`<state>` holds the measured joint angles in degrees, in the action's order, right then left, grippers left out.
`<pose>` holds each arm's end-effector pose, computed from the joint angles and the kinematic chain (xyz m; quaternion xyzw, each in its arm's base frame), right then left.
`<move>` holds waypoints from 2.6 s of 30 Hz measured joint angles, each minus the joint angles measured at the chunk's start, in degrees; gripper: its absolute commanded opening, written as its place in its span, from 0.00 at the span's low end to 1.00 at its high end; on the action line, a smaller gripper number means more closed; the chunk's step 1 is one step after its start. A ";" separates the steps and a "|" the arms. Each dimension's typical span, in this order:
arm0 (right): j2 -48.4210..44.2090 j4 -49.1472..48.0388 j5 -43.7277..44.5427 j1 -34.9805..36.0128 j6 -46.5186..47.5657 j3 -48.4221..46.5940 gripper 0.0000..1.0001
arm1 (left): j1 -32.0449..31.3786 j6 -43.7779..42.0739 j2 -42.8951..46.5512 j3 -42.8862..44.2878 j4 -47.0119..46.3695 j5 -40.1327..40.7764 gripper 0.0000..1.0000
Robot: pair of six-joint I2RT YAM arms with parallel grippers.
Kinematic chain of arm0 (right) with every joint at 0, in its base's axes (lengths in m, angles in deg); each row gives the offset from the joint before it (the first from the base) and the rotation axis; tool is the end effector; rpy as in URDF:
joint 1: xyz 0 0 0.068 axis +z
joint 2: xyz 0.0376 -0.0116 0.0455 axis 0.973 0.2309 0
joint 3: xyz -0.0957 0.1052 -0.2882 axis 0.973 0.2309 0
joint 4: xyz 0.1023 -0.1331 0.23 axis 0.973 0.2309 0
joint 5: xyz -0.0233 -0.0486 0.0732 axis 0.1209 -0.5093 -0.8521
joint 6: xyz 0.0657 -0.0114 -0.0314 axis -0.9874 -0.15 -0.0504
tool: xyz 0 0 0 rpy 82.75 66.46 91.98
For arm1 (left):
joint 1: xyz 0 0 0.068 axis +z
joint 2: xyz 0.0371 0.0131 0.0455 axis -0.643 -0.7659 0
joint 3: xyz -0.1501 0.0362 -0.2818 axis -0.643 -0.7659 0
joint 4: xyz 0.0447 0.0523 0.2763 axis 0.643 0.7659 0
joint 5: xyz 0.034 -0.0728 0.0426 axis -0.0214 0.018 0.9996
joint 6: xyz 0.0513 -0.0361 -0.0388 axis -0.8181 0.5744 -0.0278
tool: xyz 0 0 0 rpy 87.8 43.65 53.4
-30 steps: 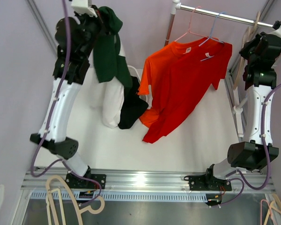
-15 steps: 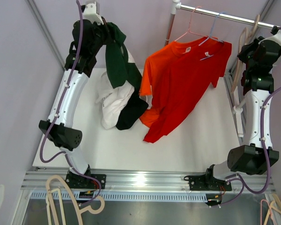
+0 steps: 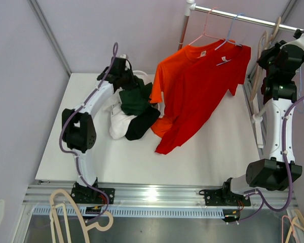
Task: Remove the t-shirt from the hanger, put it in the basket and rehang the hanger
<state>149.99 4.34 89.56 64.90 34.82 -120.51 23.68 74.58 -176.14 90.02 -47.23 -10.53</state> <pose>0.3566 -0.0798 0.5448 0.2266 0.6843 0.0179 0.6929 0.4996 -0.1526 0.3401 -0.0703 0.8925 -0.2082 0.3940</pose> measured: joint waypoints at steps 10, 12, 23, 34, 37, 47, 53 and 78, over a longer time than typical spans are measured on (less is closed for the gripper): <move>-2.95 3.32 0.04 0.00 -0.55 0.37 0.36 | -0.44 2.95 -7.17 -9.64 -1.66 -5.09 0.01; -3.41 4.09 0.07 0.00 -0.55 0.17 0.44 | -0.42 2.95 -7.89 -9.64 -2.91 -6.23 0.01; -8.57 10.45 -0.11 0.42 0.46 -2.95 0.58 | -0.70 4.44 -8.76 -7.74 -4.94 -12.39 0.87; -4.15 14.60 -7.93 5.49 -0.61 -9.62 0.58 | -2.10 3.74 14.16 -18.38 -5.88 -3.69 1.00; -1.73 15.61 -10.16 6.47 -1.46 -10.01 0.59 | -2.32 2.89 21.16 -20.39 -7.41 -2.99 0.99; 7.74 18.40 -13.38 8.96 -4.02 -18.53 0.59 | -7.17 -1.49 34.84 -22.10 -9.77 0.57 1.00; 11.37 18.86 -13.57 11.56 -4.68 -21.20 0.58 | -12.55 -6.25 39.34 -22.18 -11.82 2.73 0.99; 20.50 27.34 10.56 22.58 0.90 -36.33 0.47 | -16.44 -13.25 40.41 -23.26 -13.90 4.44 0.99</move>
<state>170.50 31.68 100.11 87.48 35.72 -156.83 7.24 61.34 -135.73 66.76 -61.13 -6.09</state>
